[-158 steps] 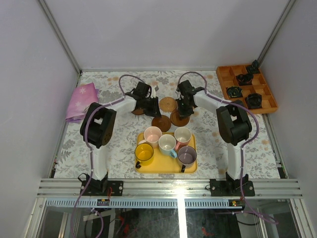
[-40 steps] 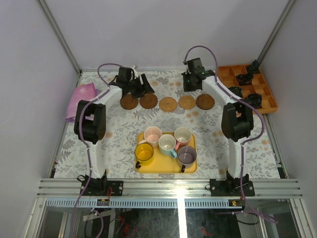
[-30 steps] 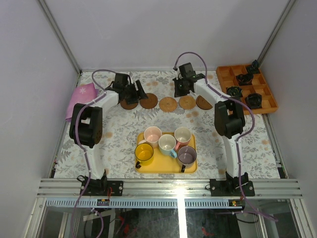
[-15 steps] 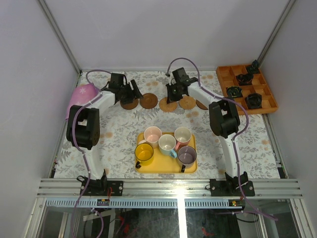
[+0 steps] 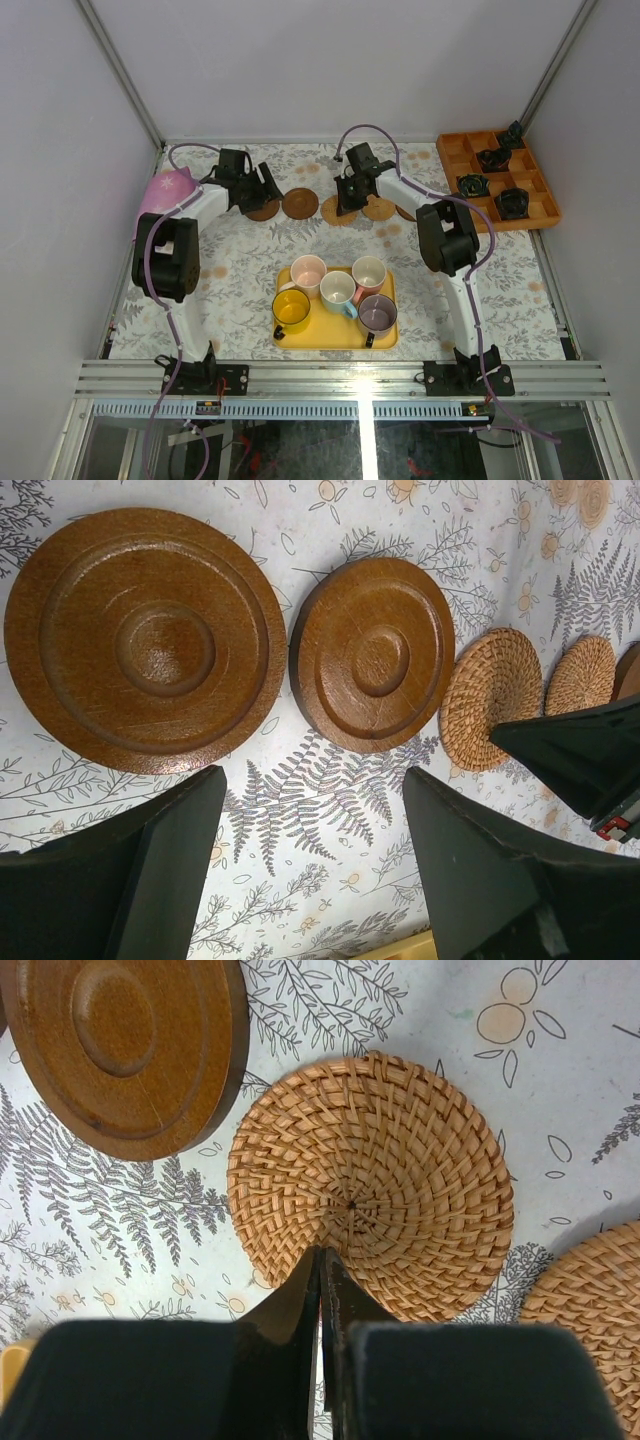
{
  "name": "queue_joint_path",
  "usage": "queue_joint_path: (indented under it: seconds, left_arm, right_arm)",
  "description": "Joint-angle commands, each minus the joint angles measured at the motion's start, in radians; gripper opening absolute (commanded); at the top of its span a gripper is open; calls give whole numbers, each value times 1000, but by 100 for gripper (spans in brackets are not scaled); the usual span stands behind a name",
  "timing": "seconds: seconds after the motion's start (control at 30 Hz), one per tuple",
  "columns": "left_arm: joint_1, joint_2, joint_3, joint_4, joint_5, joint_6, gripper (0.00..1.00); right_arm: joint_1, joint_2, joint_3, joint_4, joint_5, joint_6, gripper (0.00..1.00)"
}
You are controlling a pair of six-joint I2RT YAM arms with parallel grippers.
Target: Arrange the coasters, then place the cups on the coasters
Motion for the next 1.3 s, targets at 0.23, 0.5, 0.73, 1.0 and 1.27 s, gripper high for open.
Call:
queue_joint_path:
  seconds: [0.23, 0.5, 0.73, 1.0, 1.27]
  left_arm:
    - [21, -49, -31, -6, -17, 23, 72]
    - [25, -44, -34, -7, -12, 27, 72]
    - [28, -39, -30, -2, -7, 27, 72]
    - [28, -26, -18, 5, 5, 28, 72]
    - [29, -34, -16, 12, 27, 33, 72]
  right_arm:
    - [7, 49, 55, 3, 83, 3, 0]
    - [5, 50, 77, 5, 137, -4, 0]
    - [5, 6, 67, 25, 90, -16, 2]
    - [5, -145, 45, 92, 48, -19, 6]
    - [-17, -233, -37, 74, 237, 17, 1]
